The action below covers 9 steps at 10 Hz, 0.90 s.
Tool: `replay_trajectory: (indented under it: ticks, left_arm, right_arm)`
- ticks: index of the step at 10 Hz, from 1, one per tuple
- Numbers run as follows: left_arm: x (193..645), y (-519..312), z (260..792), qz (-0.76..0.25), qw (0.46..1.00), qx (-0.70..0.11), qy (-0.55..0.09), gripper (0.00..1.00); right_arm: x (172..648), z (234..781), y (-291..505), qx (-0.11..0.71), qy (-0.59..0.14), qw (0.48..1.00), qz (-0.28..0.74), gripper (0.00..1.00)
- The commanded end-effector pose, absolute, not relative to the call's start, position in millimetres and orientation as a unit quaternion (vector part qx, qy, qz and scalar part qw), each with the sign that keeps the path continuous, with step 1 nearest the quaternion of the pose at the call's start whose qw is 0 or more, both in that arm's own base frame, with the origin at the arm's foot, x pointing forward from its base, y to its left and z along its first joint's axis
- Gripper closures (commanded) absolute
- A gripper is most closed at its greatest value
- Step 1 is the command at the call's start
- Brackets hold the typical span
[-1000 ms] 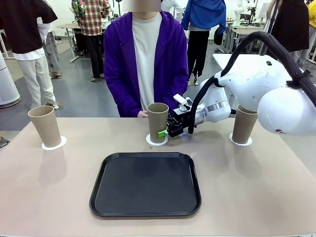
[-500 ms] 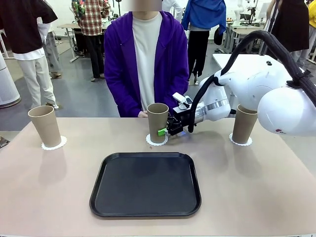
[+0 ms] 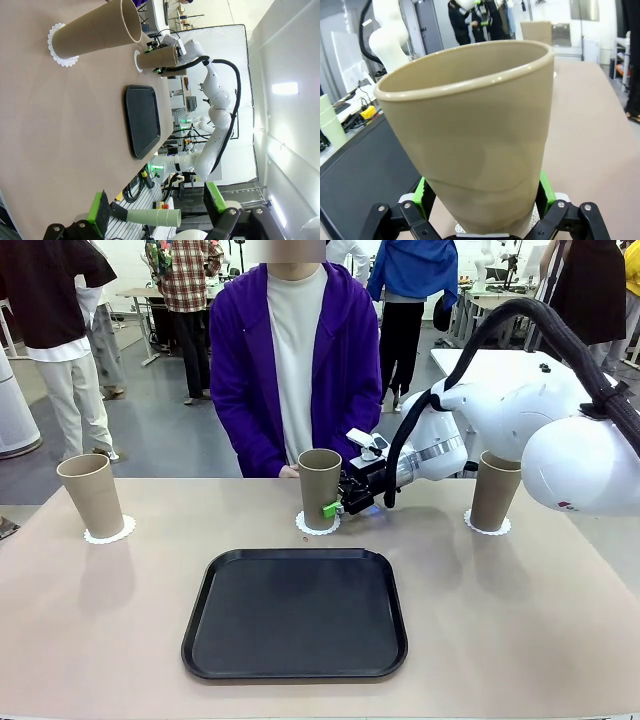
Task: Place coasters on the table and set cups on them.
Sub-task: Take one Reusable plastic cup from the Flat Tray and place it on a coaster set by the human.
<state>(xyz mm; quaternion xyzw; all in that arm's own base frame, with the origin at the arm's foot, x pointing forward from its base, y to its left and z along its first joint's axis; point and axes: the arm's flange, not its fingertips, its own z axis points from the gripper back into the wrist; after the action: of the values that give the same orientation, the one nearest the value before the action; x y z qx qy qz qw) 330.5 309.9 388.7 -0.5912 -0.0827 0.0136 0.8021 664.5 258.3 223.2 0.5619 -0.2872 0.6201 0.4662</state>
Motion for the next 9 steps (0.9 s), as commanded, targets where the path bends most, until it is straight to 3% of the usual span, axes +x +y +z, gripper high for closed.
replay_trajectory:
  ticks: [1, 9]
  left_arm:
    - [328.6, 310.4, 389.6, 0.015, 0.803, -0.59, -0.084, 0.0]
    - [328.6, 310.4, 389.6, 0.015, 0.803, -0.59, -0.084, 0.0]
  right_arm:
    - [672.3, 229.5, 258.6, 0.553, -0.266, 0.475, 0.631, 0.0]
    - [680.4, 236.3, 238.6, 0.501, -0.258, 0.501, 0.656, 0.0]
